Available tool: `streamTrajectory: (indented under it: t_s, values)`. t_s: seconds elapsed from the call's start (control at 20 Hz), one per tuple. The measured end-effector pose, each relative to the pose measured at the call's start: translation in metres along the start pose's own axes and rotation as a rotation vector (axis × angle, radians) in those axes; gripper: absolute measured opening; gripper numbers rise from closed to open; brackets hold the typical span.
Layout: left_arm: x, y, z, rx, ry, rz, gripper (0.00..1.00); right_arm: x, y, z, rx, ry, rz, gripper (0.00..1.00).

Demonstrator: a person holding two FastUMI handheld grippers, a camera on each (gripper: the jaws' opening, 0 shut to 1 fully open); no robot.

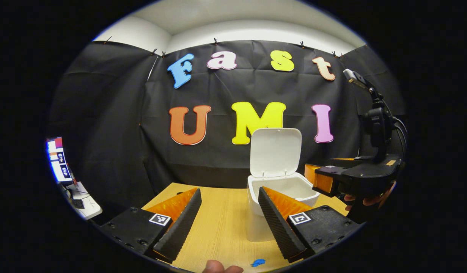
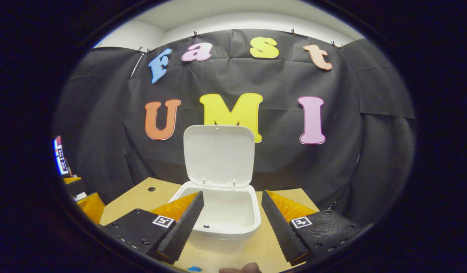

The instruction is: Press the lid of the desktop garbage bin to open it, pick up the crumpled paper on the desktop and throw it into the bin, then pick up the pop can on the desktop and drop it into the bin, and finally close the garbage bin lid.

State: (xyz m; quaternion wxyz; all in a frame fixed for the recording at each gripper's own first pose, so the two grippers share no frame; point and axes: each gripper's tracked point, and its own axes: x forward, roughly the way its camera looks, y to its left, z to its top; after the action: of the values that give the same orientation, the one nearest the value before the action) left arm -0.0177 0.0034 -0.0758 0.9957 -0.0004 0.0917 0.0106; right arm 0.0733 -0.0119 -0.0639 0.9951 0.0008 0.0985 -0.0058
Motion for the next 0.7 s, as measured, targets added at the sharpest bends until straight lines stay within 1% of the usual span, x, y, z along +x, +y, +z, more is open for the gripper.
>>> streamTrajectory:
  t_s: [0.05,0.1,0.25,0.3,0.35,0.4,0.45,0.5,0.55,0.6,0.7]
  values:
    - [0.000,0.000,-0.004,0.000,0.011,-0.003,1.00,-0.003,-0.001,-0.001,0.001,-0.005,0.003,0.98]
    - [0.002,-0.001,-0.007,0.002,0.024,-0.004,0.97,-0.006,-0.001,-0.003,0.003,0.000,0.009,0.95]
    - [0.003,-0.004,-0.025,0.013,0.066,-0.011,0.97,-0.017,-0.009,-0.011,-0.005,0.005,0.017,0.95]
    - [0.003,-0.004,-0.031,0.014,0.085,-0.014,0.97,-0.021,-0.012,-0.014,-0.013,0.007,0.017,0.98]
    - [0.002,-0.005,-0.038,0.008,0.105,-0.021,0.97,-0.025,-0.016,-0.019,-0.023,0.011,0.017,0.98]
    - [0.001,-0.006,-0.044,0.001,0.126,-0.027,0.97,-0.028,-0.020,-0.024,-0.035,0.021,0.016,0.95]
    - [0.001,-0.007,-0.050,-0.003,0.145,-0.032,0.97,-0.031,-0.023,-0.032,-0.047,0.032,0.015,0.98]
    - [0.000,-0.006,-0.057,-0.004,0.168,-0.035,0.97,-0.033,-0.026,-0.038,-0.057,0.045,0.012,0.95]
    - [0.002,-0.008,-0.065,-0.004,0.197,-0.039,0.97,-0.035,-0.029,-0.044,-0.058,0.053,0.007,0.98]
    - [0.002,-0.010,-0.076,-0.002,0.235,-0.047,0.97,-0.036,-0.032,-0.051,-0.055,0.064,0.005,0.96]
    - [-0.001,-0.016,-0.096,0.013,0.313,-0.067,0.98,-0.041,-0.038,-0.065,-0.045,0.090,0.002,0.96]
